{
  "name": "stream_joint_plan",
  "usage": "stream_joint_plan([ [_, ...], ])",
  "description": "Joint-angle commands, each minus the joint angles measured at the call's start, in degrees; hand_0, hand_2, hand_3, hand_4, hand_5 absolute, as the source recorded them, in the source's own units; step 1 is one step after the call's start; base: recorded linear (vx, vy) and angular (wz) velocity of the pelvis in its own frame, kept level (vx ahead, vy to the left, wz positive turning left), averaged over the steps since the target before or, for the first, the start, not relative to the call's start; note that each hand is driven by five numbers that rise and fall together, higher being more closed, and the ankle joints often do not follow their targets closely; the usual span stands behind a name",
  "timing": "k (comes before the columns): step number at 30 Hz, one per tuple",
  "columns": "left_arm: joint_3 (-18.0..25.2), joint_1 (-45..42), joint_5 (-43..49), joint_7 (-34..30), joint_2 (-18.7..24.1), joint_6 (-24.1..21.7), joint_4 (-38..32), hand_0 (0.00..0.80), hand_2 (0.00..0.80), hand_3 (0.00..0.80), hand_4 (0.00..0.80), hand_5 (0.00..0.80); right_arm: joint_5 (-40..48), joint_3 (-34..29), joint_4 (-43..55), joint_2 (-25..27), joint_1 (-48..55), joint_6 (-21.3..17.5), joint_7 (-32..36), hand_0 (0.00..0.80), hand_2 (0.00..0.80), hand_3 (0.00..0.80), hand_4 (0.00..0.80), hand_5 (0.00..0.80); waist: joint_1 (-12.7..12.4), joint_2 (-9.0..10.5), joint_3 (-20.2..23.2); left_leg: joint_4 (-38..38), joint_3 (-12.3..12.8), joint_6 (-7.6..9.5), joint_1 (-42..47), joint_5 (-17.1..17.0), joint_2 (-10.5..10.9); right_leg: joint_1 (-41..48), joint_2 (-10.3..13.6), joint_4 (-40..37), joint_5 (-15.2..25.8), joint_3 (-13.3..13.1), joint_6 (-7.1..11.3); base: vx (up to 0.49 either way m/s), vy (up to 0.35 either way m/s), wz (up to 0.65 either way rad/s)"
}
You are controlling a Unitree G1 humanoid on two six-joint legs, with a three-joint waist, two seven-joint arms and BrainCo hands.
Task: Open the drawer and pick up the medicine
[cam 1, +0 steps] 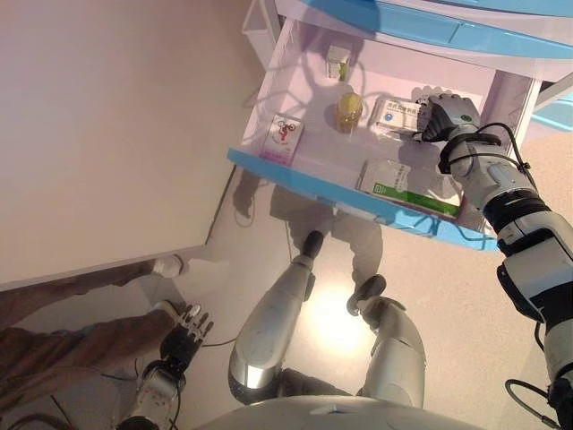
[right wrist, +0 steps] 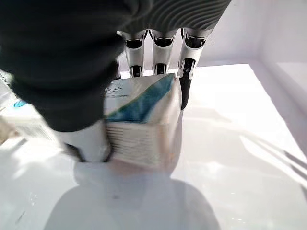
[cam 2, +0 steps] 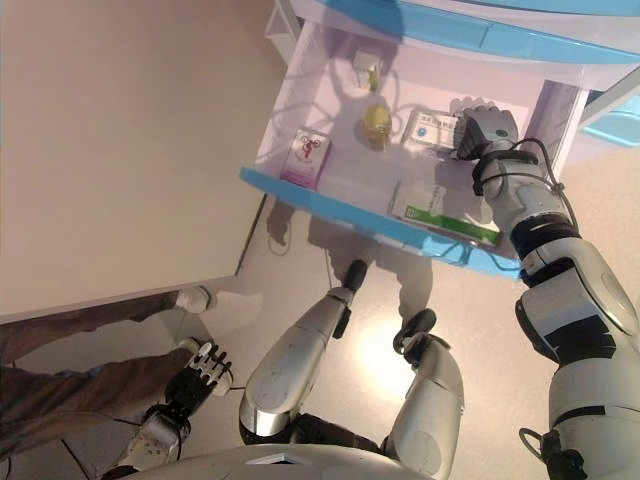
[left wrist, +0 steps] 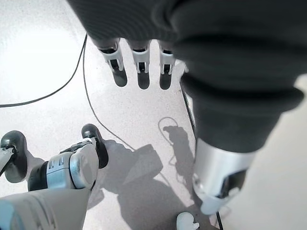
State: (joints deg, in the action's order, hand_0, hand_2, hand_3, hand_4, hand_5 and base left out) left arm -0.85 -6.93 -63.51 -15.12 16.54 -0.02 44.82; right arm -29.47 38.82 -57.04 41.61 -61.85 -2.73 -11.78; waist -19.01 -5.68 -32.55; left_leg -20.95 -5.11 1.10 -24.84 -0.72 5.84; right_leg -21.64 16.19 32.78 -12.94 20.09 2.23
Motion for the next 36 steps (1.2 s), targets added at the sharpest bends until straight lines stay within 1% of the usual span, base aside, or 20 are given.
stream_joint_plan([
  [1, -4.0, -6.2, -0.2, 0.4, 2.4, -0.1, -2.0, 0.0, 0.0, 0.0, 0.0, 0.0, -1.5, 3.2, -0.3, 0.8, 0.9, -0.7, 0.2, 0.8, 0.8, 0.8, 0.8, 0.8, -1.5, -3.25, 2.8, 1.1, 3.6, 1.84, 1.5, 6.5, -0.7, -1.1, -1.4, 3.1, -0.1, 0.9, 0.29, -0.005, -0.031, 0.0],
  [8, -3.7, -6.3, 0.0, 0.8, 2.2, -0.2, -2.1, 0.0, 0.0, 0.0, 0.0, 0.0, -1.3, 2.9, 1.8, 1.2, 1.3, -2.0, -0.4, 0.8, 0.8, 0.8, 0.8, 0.8, -1.2, -2.98, 2.8, 1.3, 3.5, 1.8, 2.0, 6.5, -0.6, -0.5, -1.7, 2.6, 0.1, 0.7, 0.39, 0.0, 0.0, 0.0],
  [15, -2.8, -6.7, 0.8, 0.5, 1.9, -0.1, -2.6, 0.0, 0.0, 0.0, 0.0, 0.0, -0.4, 2.4, 10.4, 2.6, 3.0, -2.0, -0.9, 0.8, 0.8, 0.8, 0.8, 0.8, -0.1, -2.65, 2.8, 1.7, 3.6, 1.73, 3.0, 6.6, -0.7, 0.0, -1.8, 2.1, 0.5, 0.0, 0.75, -0.007, -0.01, -0.04],
  [18, -2.4, -6.9, 1.0, 0.6, 1.6, -0.4, -3.3, 0.0, 0.0, 0.0, 0.0, 0.0, -0.1, 1.0, 17.0, 3.5, 5.0, -1.6, -1.0, 0.8, 0.8, 0.8, 0.8, 0.8, 0.9, -2.13, 2.8, 2.0, 4.0, 1.64, 3.8, 6.8, -0.8, 0.6, -2.1, 1.5, 0.8, -0.5, 1.02, -0.014, -0.023, -0.04],
  [21, -1.8, -6.8, 1.4, 1.0, 1.2, -0.3, -3.7, 0.0, 0.0, 0.0, 0.0, 0.0, -1.5, -0.9, 21.8, 4.1, 7.4, -2.8, -1.6, 0.8, 0.8, 0.8, 0.8, 0.8, 1.9, -1.54, 2.8, 2.5, 4.4, 1.62, 4.8, 6.9, -0.9, 1.3, -2.2, 1.0, 1.2, -1.0, 1.45, -0.017, -0.024, -0.04],
  [25, -1.1, -6.7, 1.7, 1.0, 1.0, -0.1, -3.9, 0.0, 0.0, 0.0, 0.0, 0.0, -3.1, -2.9, 27.5, 5.0, 9.8, -3.5, -1.1, 0.8, 0.8, 0.8, 0.8, 0.8, 2.8, -1.02, 2.8, 3.2, 4.8, 1.56, 6.1, 6.9, -1.1, 2.4, -2.6, 0.2, 1.4, -1.5, 1.73, -0.014, -0.021, -0.09],
  [27, -0.4, -6.5, 2.0, 1.0, 0.7, -0.2, -3.8, 0.0, 0.0, 0.0, 0.0, 0.0, -4.1, -4.5, 31.5, 5.5, 11.6, -4.0, -0.1, 0.8, 0.8, 0.8, 0.8, 0.8, 3.6, -0.49, 2.8, 4.0, 5.2, 1.48, 7.4, 6.8, -1.4, 3.5, -3.0, -0.7, 1.8, -2.0, 2.02, -0.051, -0.027, -0.23],
  [28, -0.1, -6.2, 2.4, 0.9, 0.6, -0.2, -3.9, 0.0, 0.0, 0.0, 0.0, 0.0, -4.3, -5.3, 33.4, 6.0, 12.2, -3.9, 0.2, 0.8, 0.8, 0.8, 0.8, 0.8, 3.9, -0.47, 2.8, 4.6, 5.6, 1.72, 7.2, 5.5, -1.7, 3.5, -3.2, -1.7, 3.4, -1.4, 1.56, -0.086, -0.027, -0.16],
  [36, 2.3, -5.6, 3.0, 0.9, -0.1, -0.3, -2.3, 0.0, 0.0, 0.0, 0.0, 0.0, -5.2, -10.1, 42.2, 8.5, 18.1, -5.3, 1.1, 0.8, 0.8, 0.8, 0.8, 0.8, 6.3, 1.09, 2.8, 6.7, 7.2, 1.41, 11.0, 5.6, -2.4, 6.6, -4.0, -3.8, 4.0, -2.7, 2.39, -0.018, -0.023, -0.15],
])
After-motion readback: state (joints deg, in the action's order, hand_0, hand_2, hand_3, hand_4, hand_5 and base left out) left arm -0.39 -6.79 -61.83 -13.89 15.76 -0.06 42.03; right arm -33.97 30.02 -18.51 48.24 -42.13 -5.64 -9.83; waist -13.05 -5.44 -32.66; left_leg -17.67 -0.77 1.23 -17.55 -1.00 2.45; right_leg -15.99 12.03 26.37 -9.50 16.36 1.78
